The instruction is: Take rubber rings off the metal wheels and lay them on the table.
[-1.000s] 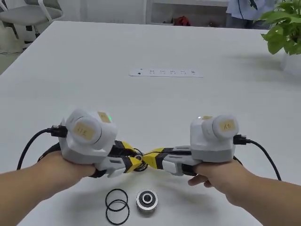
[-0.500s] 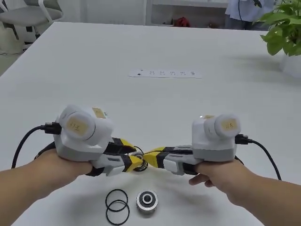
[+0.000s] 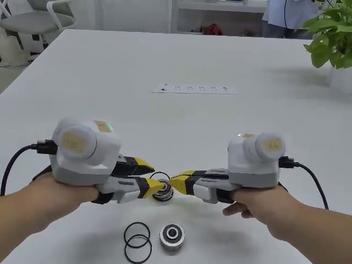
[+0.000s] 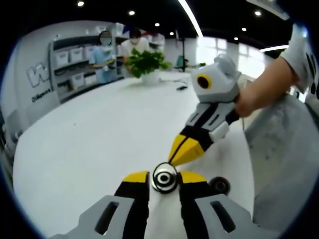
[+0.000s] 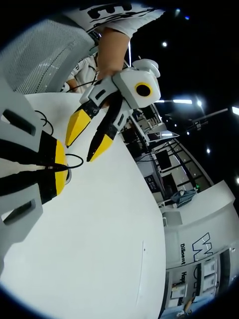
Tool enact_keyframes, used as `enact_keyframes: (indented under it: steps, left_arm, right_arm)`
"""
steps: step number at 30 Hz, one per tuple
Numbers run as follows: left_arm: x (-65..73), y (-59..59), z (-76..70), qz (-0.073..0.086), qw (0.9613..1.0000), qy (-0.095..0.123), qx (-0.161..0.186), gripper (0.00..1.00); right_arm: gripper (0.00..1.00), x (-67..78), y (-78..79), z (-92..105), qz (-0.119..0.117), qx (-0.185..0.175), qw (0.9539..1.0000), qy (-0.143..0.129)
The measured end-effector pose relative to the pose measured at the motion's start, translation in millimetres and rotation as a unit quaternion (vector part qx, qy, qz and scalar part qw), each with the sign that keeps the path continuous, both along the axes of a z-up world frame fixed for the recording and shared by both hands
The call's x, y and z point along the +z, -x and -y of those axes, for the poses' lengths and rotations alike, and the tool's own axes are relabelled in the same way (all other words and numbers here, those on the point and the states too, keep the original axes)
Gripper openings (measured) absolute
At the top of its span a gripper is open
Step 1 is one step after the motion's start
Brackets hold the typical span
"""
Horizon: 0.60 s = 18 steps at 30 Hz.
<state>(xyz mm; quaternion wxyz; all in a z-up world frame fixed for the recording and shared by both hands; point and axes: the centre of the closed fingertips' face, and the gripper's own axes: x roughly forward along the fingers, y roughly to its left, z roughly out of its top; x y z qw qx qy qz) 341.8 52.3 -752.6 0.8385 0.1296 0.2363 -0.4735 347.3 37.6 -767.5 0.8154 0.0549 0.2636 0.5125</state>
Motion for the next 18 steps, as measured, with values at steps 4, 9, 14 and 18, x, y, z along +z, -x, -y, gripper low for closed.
enact_keyframes:
  steps: [4, 9, 14, 18]
  left_arm:
    - [5.0, -0.2, -4.5, 0.003, 1.0, 0.006, 0.005, 0.26]
    - [10.2, 3.4, -8.0, 0.003, 0.9999, 0.011, 0.008, 0.28]
    - [14.4, 6.8, -12.1, 0.005, 0.9998, 0.014, 0.01, 0.3]
    - [18.3, 9.4, -15.1, 0.009, 0.9998, 0.016, 0.01, 0.32]
  right_arm:
    - [0.0, 2.7, 2.1, -0.5, 0.0, 0.003, 1.0, -0.002]
    - [0.0, 6.7, 5.6, -1.5, 0.001, 0.007, 1.0, -0.006]
    - [0.0, 11.1, 8.7, -3.4, 0.0, 0.01, 0.9999, -0.012]
    - [0.0, 14.5, 12.0, -6.0, 0.0, 0.015, 0.9998, -0.016]
